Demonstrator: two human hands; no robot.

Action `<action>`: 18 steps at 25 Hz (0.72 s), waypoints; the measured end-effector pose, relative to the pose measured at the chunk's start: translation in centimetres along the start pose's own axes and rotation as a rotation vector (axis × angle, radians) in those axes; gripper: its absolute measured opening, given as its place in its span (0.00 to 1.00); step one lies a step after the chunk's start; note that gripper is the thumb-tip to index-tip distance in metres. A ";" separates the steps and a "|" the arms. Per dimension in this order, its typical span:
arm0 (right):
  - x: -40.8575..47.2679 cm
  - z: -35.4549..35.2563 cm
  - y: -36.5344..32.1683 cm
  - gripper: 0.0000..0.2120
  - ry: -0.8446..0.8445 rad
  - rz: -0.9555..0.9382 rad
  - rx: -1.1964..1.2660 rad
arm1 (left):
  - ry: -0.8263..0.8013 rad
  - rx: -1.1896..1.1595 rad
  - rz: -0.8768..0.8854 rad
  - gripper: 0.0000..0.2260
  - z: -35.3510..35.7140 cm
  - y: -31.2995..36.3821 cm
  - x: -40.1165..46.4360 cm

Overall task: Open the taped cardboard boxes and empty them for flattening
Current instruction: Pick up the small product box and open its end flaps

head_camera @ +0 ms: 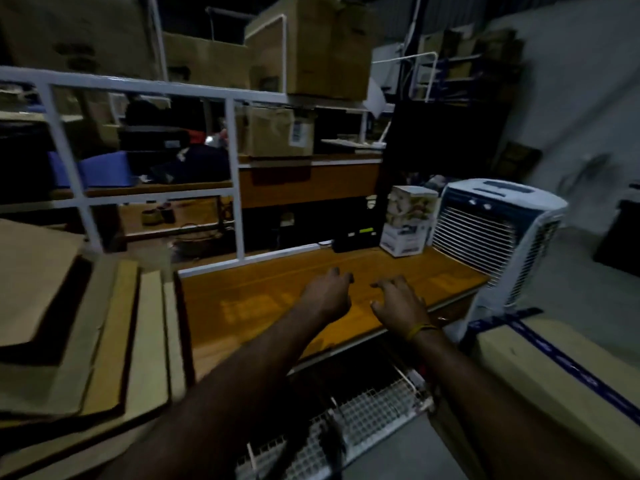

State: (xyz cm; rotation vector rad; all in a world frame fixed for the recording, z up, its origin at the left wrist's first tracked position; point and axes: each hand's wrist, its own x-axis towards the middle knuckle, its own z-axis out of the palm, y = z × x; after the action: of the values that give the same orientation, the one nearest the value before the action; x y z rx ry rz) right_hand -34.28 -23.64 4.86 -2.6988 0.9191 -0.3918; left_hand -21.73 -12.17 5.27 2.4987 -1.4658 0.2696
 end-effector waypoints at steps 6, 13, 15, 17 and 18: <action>8.0 0.8 7.3 0.22 -0.017 0.124 -0.008 | -0.055 -0.063 -0.006 0.21 5.8 2.6 10.4; 16.4 1.9 13.1 0.24 0.019 0.200 0.002 | -0.070 -0.076 0.029 0.26 11.0 3.7 20.1; 18.9 2.0 14.6 0.25 0.044 0.213 0.008 | -0.069 -0.080 0.038 0.27 12.2 4.0 22.9; 21.5 2.1 16.4 0.26 0.051 0.220 0.000 | -0.062 -0.087 0.042 0.28 13.1 4.4 25.8; 23.0 2.3 17.6 0.27 0.054 0.218 -0.002 | -0.059 -0.094 0.036 0.28 13.7 4.7 27.4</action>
State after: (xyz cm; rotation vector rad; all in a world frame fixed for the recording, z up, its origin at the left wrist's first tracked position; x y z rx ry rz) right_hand -25.73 -51.07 0.75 -2.5655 1.2150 -0.4187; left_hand -12.05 -41.16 0.14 2.4276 -1.5100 0.1316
